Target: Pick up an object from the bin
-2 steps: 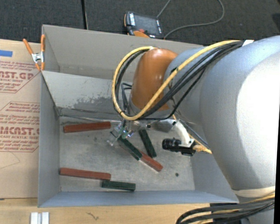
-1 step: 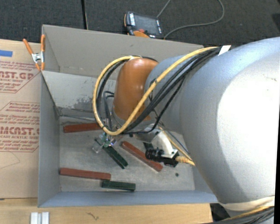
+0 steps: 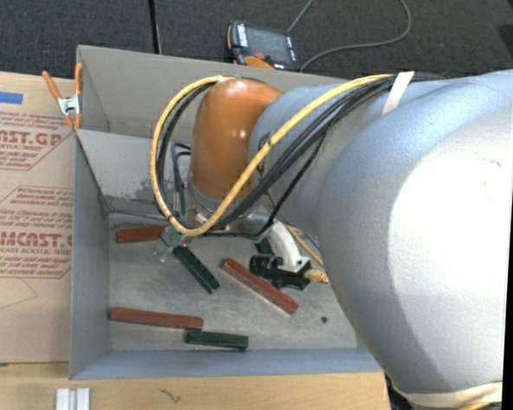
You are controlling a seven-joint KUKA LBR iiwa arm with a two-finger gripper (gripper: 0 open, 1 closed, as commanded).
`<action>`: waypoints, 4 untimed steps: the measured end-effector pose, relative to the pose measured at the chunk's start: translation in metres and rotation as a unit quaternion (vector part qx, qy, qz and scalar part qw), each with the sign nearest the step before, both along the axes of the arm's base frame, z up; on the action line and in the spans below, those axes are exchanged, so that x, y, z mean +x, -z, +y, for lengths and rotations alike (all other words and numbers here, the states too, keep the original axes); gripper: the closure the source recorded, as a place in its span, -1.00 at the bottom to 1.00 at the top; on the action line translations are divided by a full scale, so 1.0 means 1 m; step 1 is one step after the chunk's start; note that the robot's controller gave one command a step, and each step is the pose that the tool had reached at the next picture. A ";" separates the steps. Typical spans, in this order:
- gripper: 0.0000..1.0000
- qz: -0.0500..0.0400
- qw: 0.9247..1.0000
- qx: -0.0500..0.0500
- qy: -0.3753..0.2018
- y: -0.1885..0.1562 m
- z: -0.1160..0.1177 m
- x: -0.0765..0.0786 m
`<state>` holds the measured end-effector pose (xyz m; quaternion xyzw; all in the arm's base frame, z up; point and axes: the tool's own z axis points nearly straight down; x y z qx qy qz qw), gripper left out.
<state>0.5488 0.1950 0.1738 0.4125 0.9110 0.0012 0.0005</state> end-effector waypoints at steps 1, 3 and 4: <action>1.00 -0.004 1.000 0.001 -0.022 -0.035 0.052 0.047; -1.00 0.005 0.992 -0.002 -0.127 0.098 0.031 -0.011; -1.00 0.000 0.991 -0.002 -0.131 0.090 -0.006 0.018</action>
Offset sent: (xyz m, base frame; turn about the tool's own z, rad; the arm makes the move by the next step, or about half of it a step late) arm 0.0443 0.0472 0.0318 -0.0367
